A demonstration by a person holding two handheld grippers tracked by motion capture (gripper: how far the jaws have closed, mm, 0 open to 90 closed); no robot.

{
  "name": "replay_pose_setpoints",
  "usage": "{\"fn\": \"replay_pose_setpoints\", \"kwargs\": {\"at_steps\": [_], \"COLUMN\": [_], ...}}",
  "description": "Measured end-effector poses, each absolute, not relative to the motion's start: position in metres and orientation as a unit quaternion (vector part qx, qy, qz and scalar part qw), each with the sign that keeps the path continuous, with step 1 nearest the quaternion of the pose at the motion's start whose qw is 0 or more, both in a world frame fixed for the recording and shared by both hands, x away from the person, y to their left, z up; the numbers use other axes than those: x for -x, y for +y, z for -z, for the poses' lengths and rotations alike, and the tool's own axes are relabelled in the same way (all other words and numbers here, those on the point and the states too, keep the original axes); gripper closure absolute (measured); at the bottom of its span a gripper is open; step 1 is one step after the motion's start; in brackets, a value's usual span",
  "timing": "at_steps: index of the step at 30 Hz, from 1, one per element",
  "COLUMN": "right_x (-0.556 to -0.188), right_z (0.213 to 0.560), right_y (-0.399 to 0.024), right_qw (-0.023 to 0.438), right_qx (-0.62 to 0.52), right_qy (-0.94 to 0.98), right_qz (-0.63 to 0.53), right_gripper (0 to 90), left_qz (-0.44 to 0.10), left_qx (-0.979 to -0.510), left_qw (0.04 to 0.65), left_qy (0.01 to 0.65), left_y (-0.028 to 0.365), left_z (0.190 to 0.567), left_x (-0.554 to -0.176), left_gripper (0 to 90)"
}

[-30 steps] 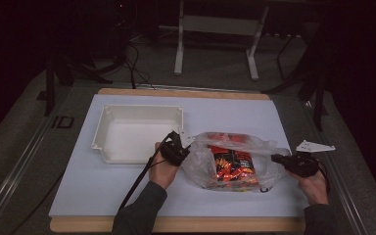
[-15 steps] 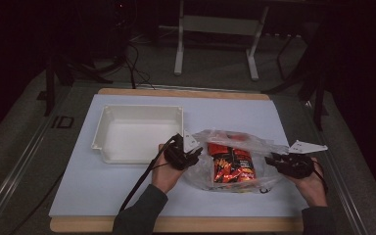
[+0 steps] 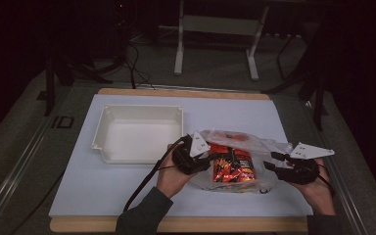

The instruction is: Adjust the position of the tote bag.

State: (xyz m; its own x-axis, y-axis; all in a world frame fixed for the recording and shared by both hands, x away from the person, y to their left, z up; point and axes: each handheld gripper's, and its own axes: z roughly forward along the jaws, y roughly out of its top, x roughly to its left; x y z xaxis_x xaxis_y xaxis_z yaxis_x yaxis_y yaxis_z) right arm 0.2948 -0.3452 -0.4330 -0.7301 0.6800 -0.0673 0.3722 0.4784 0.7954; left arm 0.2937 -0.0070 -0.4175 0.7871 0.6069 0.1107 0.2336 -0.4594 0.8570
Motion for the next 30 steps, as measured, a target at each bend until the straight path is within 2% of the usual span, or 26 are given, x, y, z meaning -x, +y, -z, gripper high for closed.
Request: {"fn": "replay_pose_setpoints", "kwargs": {"at_steps": [6,11,15,22,30], "right_x": [-0.289,-0.285,-0.279,-0.269,-0.267], "right_z": [0.431,0.441,0.451,0.467,0.486], "right_y": [-0.337,-0.333,-0.335,-0.339,-0.343], "right_qw": [0.189,0.181,0.165,0.14,0.119], "right_qx": [-0.305,-0.307,-0.306,-0.301,-0.302], "right_qy": [0.845,0.857,0.866,0.882,0.891], "right_qz": [-0.397,-0.372,-0.359,-0.335,-0.319], "right_gripper": [55.9,61.6,63.9,68.1,73.0], "left_qz": [-0.192,-0.182,-0.169,-0.151,-0.151], "left_qx": [-0.842,-0.879,-0.894,-0.904,-0.915], "left_qw": [0.449,0.387,0.356,0.334,0.298], "left_qy": [0.228,0.211,0.216,0.221,0.226], "left_y": [-0.025,-0.035,-0.03,-0.016,-0.004], "left_z": [0.416,0.438,0.457,0.482,0.507], "left_x": [-0.289,-0.285,-0.277,-0.261,-0.251], "left_gripper": [56.7,56.6,56.6,56.3,55.7]}}
